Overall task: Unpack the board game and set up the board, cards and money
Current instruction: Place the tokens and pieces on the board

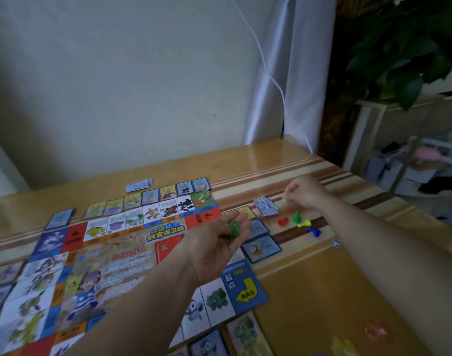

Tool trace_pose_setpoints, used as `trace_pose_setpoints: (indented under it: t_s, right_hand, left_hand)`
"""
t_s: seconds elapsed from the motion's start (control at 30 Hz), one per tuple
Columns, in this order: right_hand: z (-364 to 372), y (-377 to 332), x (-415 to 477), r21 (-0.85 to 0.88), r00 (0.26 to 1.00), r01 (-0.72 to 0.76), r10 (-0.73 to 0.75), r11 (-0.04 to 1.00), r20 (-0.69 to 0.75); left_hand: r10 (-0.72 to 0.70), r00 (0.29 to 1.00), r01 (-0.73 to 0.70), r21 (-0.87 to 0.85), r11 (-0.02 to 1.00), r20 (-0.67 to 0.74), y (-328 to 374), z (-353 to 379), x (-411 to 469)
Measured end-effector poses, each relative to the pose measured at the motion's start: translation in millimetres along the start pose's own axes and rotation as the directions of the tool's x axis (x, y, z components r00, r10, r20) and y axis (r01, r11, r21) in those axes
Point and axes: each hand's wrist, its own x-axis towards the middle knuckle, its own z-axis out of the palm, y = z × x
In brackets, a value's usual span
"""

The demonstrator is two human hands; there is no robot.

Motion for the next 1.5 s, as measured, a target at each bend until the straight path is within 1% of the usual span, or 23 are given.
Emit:
trace_pose_setpoints:
  t_s: [0.07,0.17,0.2,0.27,0.3,0.33,0.37,0.4,0.47,0.5,0.53,0.57,0.7,0.87,0.93,1.07,1.17,1.2,1.27,1.33,1.37,1.43,1.5]
  right_hand:
    - [7.5,3.6,6.6,-0.012,1.000,0.013,-0.012,1.000,0.016]
    - [10.2,5.1,10.8,-0.131,0.999,0.036,-0.040,0.991,-0.022]
    - [8.5,2.1,10.1,-0.142,0.997,0.059,-0.065,0.988,-0.042]
    - [3.7,-11.5,4.8,-0.055,0.984,0.154,-0.158,0.987,-0.079]
    - [0.3,-24.4,-1.6,0.002,0.975,0.211,-0.211,0.977,-0.067]
    - [-2.6,-39.7,-10.8,0.057,0.967,0.256,-0.256,0.965,-0.010]
    - [-5.1,-57.0,-22.8,0.109,0.949,0.294,-0.303,0.950,0.086]
    - [-6.7,-74.3,-36.3,0.142,0.914,0.324,-0.348,0.935,0.207]
    - [-5.3,-104.1,-61.5,0.163,0.805,0.387,-0.419,0.908,0.421]
    - [-2.4,-115.5,-70.9,0.158,0.755,0.422,-0.443,0.893,0.484]
    - [1.3,-125.7,-78.4,0.144,0.722,0.456,-0.460,0.878,0.517]
    - [5.8,-134.4,-84.3,0.134,0.706,0.479,-0.471,0.868,0.529]
    - [26.5,-167.2,-97.5,0.168,0.675,0.497,-0.501,0.851,0.542]
    - [59.0,-210.6,-113.5,0.225,0.567,0.546,-0.553,0.807,0.610]
    - [76.4,-226.5,-118.2,0.211,0.550,0.562,-0.552,0.800,0.627]
    - [113.2,-254.3,-123.8,0.258,0.607,0.506,-0.552,0.823,0.572]
    - [134.8,-272.4,-118.7,0.351,0.651,0.406,-0.537,0.844,0.537]
    - [141.6,-276.9,-112.6,0.401,0.678,0.350,-0.524,0.847,0.515]
    - [152.5,-283.9,-94.8,0.467,0.774,0.255,-0.468,0.847,0.427]
    - [160.8,-287.9,-71.7,0.426,0.867,0.251,-0.397,0.869,0.300]
    - [165.0,-290.2,-60.1,0.372,0.895,0.272,-0.375,0.888,0.242]
    - [175.7,-297.3,-38.9,0.282,0.919,0.298,-0.354,0.912,0.174]
    - [192.5,-306.8,-21.3,0.225,0.926,0.312,-0.348,0.923,0.144]
  left_hand:
    - [0.011,1.000,-0.011,0.019,1.000,-0.004,3.1,-1.9,5.1]
    - [0.034,0.999,-0.034,0.019,0.999,-0.017,8.0,-6.0,9.9]
    - [0.041,0.999,-0.041,0.020,0.999,-0.021,9.2,-7.5,11.0]
    - [0.052,0.998,-0.052,0.025,0.998,-0.023,10.5,-9.7,11.9]
    - [0.058,0.998,-0.057,0.027,0.998,-0.022,11.1,-10.8,11.7]
    - [0.065,0.998,-0.064,0.027,0.998,-0.024,11.8,-12.4,11.2]
    - [0.072,0.997,-0.072,0.023,0.997,-0.026,13.0,-14.4,10.2]
    - [0.078,0.997,-0.077,0.017,0.997,-0.029,14.7,-16.5,8.2]
    - [0.090,0.995,-0.090,0.014,0.996,-0.039,19.6,-21.8,0.7]
    - [0.100,0.993,-0.099,0.020,0.995,-0.056,22.3,-25.3,-3.6]
    - [0.112,0.990,-0.110,0.032,0.993,-0.082,25.2,-29.1,-8.3]
    - [0.123,0.986,-0.119,0.042,0.992,-0.115,28.1,-33.8,-13.4]
    - [0.151,0.964,-0.143,0.055,0.988,-0.217,42.0,-57.7,-36.6]
    - [0.175,0.953,-0.175,0.023,0.984,-0.245,57.1,-100.3,-67.6]
    - [0.187,0.946,-0.192,0.010,0.981,-0.265,62.7,-117.4,-79.4]
    - [0.254,0.924,-0.265,-0.001,0.964,-0.287,78.1,-149.2,-97.9]
    - [0.279,0.905,-0.324,-0.093,0.941,-0.322,90.8,-170.5,-104.4]
    - [0.287,0.900,-0.345,-0.134,0.929,-0.328,94.8,-177.4,-105.4]
    - [0.313,0.885,-0.393,-0.191,0.899,-0.345,102.6,-191.2,-105.3]
    - [0.331,0.864,-0.438,-0.243,0.866,-0.379,111.3,-201.4,-103.9]
    - [0.326,0.859,-0.448,-0.274,0.851,-0.395,116.2,-204.9,-102.9]
    - [0.306,0.861,-0.451,-0.329,0.830,-0.407,126.0,-209.7,-102.1]
    - [0.301,0.868,-0.444,-0.349,0.825,-0.394,134.9,-215.3,-102.3]
